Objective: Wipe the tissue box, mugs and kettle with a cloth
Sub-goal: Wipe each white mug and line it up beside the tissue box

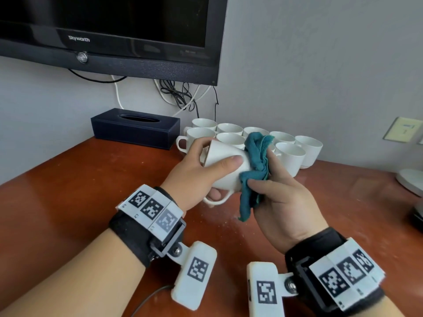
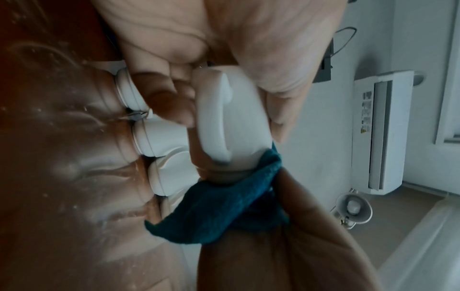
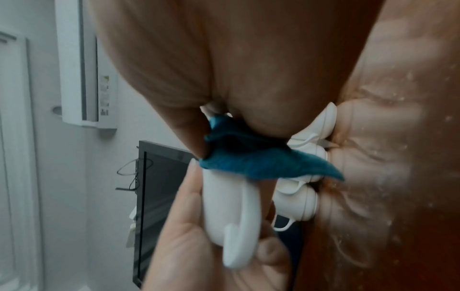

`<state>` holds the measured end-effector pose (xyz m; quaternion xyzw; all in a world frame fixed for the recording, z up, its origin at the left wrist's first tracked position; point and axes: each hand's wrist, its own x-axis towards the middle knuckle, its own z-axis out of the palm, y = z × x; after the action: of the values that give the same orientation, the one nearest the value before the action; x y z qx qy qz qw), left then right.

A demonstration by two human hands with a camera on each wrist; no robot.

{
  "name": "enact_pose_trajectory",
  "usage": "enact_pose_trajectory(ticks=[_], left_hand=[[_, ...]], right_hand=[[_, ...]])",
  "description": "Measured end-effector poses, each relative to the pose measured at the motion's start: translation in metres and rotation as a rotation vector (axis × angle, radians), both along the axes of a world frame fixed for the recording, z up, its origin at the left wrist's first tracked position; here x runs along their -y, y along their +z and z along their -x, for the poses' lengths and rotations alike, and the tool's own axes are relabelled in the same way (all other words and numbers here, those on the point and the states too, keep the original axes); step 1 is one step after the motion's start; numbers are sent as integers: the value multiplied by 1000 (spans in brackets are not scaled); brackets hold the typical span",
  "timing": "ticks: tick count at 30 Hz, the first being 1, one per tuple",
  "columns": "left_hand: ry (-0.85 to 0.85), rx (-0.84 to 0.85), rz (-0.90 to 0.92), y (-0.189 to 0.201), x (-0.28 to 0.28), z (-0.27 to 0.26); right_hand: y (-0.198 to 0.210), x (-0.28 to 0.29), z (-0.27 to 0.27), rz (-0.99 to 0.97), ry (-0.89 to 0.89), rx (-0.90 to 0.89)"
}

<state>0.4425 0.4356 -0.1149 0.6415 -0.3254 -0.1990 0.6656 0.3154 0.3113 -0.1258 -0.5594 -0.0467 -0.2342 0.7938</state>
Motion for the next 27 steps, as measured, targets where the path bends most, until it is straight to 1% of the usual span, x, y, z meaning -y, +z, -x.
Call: enact_pose_trajectory(ticks=[2, 4, 7, 9, 11, 13, 16, 17, 21, 23, 25, 27], left_hand=[[-38, -48, 24, 2, -2, 2], [-80, -81, 40, 5, -4, 4], [-147, -61, 54, 7, -6, 7], [-188, -26, 50, 6, -6, 10], [-230, -33, 73, 5, -5, 12], [-260, -78, 110, 4, -6, 13], [-300, -151, 167, 3, -5, 13], [-307, -177, 188, 3, -5, 14], [-284, -271, 252, 2, -4, 16], [-263, -329, 281, 2, -3, 16], [-236, -374, 300, 1, -2, 15], [-218, -400, 300, 2, -1, 13]], right_hand=[[-1, -2, 1, 121, -60, -8], [-1, -2, 3, 187, -116, -20], [5, -4, 4, 211, -277, -70], [8, -4, 4, 159, -342, -135], [7, 1, 5, 54, -356, -173], [7, 7, 6, -7, -355, -201], [7, 11, 8, -187, -215, -221], [8, 10, 8, -211, -181, -240], [11, 4, 8, -154, -161, -239], [10, 4, 6, -128, -205, -258], [9, 3, 5, -155, -252, -288], [10, -1, 5, -199, -249, -287]])
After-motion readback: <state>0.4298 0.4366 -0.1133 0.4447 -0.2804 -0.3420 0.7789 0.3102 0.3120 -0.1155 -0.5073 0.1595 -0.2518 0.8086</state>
